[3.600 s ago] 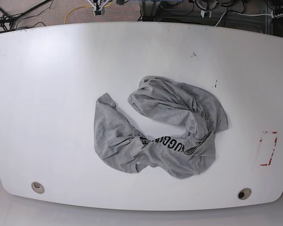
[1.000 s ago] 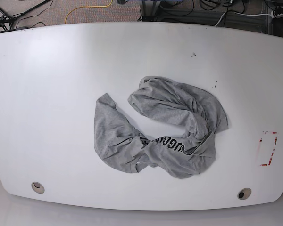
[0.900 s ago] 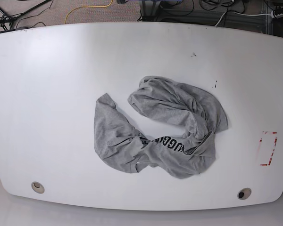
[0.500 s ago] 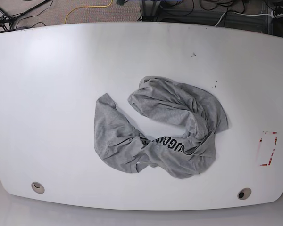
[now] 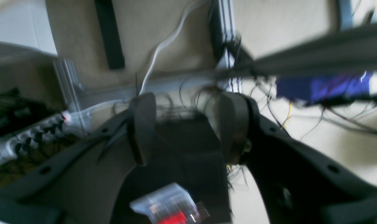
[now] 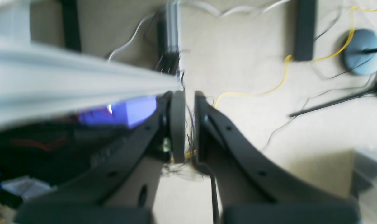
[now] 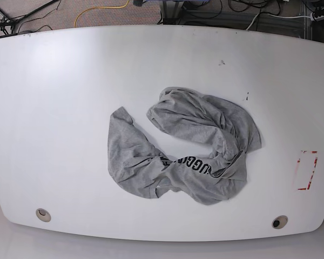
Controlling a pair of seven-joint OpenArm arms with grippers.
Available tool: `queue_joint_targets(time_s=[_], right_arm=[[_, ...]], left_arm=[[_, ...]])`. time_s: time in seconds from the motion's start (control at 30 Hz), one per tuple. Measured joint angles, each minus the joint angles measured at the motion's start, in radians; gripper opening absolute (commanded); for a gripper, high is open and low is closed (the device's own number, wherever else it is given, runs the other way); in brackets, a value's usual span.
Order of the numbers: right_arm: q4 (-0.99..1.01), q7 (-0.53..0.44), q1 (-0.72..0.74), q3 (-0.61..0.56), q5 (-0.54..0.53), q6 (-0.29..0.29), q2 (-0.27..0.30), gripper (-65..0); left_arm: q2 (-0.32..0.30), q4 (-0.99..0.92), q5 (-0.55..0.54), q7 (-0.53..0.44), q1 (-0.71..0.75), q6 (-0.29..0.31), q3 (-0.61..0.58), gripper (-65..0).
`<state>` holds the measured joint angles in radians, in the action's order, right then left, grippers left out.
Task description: Fold the T-shirt properly
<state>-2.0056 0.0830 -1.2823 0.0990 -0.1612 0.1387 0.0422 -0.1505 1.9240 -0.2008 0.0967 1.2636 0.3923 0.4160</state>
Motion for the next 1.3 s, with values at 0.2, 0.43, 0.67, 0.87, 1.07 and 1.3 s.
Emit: queue_joint_targets(time_s=[0.2,0.43,0.67,0.87,1.07,1.3], right_arm=[[-0.013,0.006,0.018,-0.002,-0.001,0.01,-0.002,-60.7],[-0.014,0.016,0.096,0.014,0.0,0.01,-0.003,-60.7],[-0.017,0.016,0.192,0.023,0.0,0.011,0.0,-60.7],[-0.013,0.034,0.277,0.016,0.001,0.015,0.026,-60.4],[-0.015,0.032,0.399,-0.002,0.001,0.002,0.081,-59.9],[-0.014,0.2,0.564,-0.061,-0.003,0.02,0.124,-48.4]], left_arm=[[-0.01,0.039,-0.053,-0.008,-0.01,-0.017,0.077,-35.7],[-0.003,0.056,-0.115,0.006,-0.079,-0.003,0.124,-35.7],[-0.003,0.057,-0.115,0.001,-0.155,-0.013,0.145,-35.0],[0.051,0.058,-0.116,0.008,-0.226,-0.013,0.146,-26.4],[0.079,0.059,-0.116,0.008,-0.275,-0.008,0.146,-20.7],[0.079,0.059,-0.115,0.008,-0.319,-0.01,0.144,-20.4]])
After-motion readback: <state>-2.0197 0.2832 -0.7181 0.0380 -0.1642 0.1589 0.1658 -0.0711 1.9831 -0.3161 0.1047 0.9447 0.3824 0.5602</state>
